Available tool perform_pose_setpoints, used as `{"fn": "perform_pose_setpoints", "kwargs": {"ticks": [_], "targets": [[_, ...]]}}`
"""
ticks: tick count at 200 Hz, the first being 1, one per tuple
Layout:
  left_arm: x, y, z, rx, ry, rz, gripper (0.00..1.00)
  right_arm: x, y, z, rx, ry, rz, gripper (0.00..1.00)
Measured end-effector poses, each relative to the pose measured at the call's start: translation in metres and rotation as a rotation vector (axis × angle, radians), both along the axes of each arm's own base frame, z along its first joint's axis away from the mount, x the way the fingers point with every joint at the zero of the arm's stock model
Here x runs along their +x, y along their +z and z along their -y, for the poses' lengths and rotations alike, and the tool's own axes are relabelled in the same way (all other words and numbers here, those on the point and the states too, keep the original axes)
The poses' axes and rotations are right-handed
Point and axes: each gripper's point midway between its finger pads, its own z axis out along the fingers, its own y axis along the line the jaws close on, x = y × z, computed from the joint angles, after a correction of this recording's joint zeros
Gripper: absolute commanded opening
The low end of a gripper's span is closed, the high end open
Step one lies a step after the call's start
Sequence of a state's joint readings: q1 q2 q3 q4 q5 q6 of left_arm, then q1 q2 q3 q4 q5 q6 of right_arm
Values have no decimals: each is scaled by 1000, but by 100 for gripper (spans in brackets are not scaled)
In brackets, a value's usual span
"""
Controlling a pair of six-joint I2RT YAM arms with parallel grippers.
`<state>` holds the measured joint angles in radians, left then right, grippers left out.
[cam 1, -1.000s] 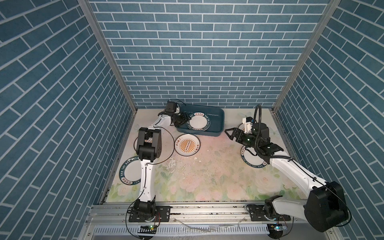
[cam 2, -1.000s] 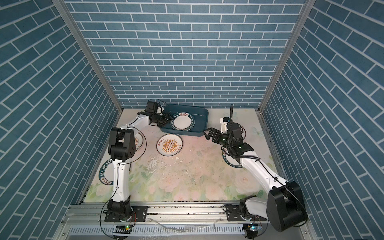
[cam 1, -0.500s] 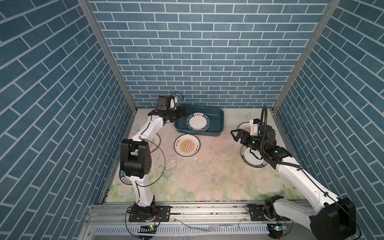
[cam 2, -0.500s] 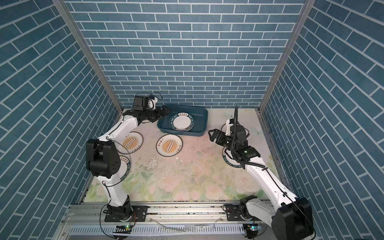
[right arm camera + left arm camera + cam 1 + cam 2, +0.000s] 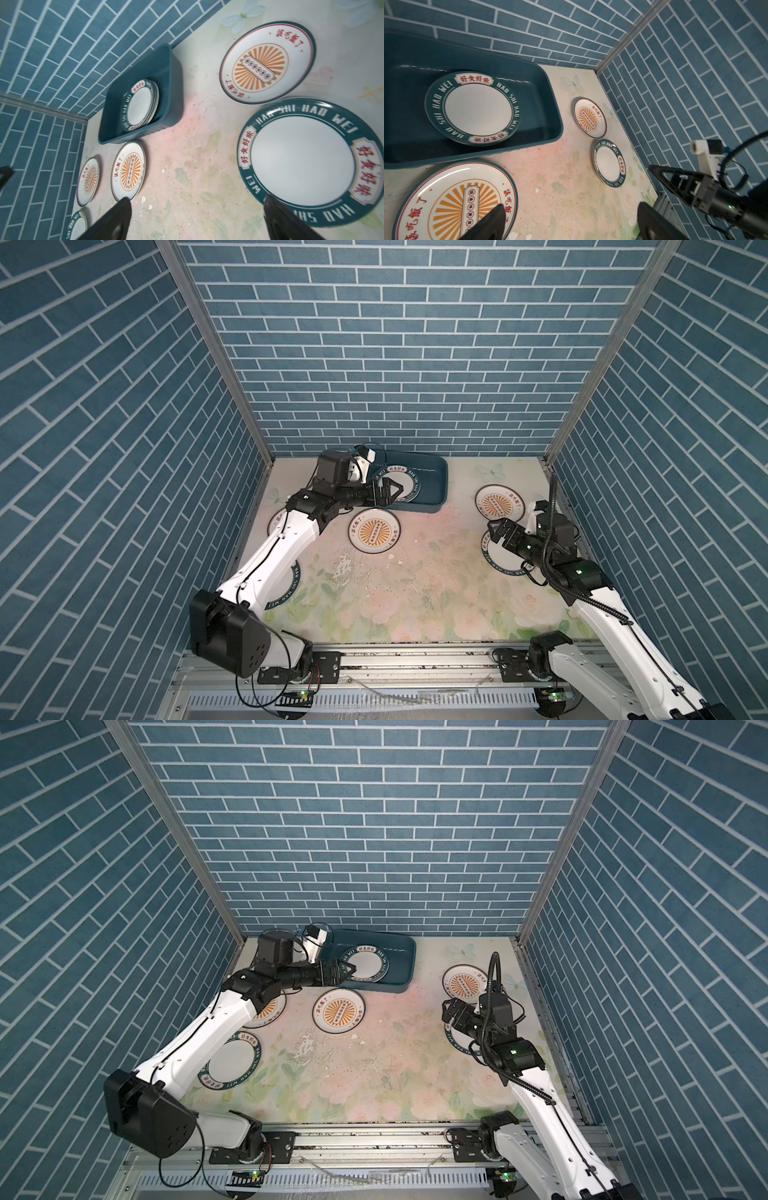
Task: Place the plates into the plastic bin on the countertop
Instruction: 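Raise the left gripper from the bin toward the remaining green-rim plate, then grip the green-rim plate edge with the right gripper while the left hovers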
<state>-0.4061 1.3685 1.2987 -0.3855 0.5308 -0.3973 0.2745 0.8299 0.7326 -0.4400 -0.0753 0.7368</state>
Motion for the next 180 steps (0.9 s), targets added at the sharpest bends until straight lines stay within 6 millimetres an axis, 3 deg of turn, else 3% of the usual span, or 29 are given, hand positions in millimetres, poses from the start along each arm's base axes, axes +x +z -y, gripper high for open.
{"fn": "perform_pose_setpoints", "kwargs": {"ticks": [43, 107, 137, 180], "targets": [[-51, 16, 37, 3, -168, 61, 100, -6, -38, 29, 12, -90, -111, 99], [-101, -42, 118, 49, -449, -47, 100, -20, -94, 54, 142, -202, -262, 99], [-114, -57, 140, 67, -531, -57, 99, -29, -109, 67, 225, -269, -281, 98], [-136, -63, 159, 43, -616, -56, 99, -44, -132, 78, 327, -359, -315, 95]]}}
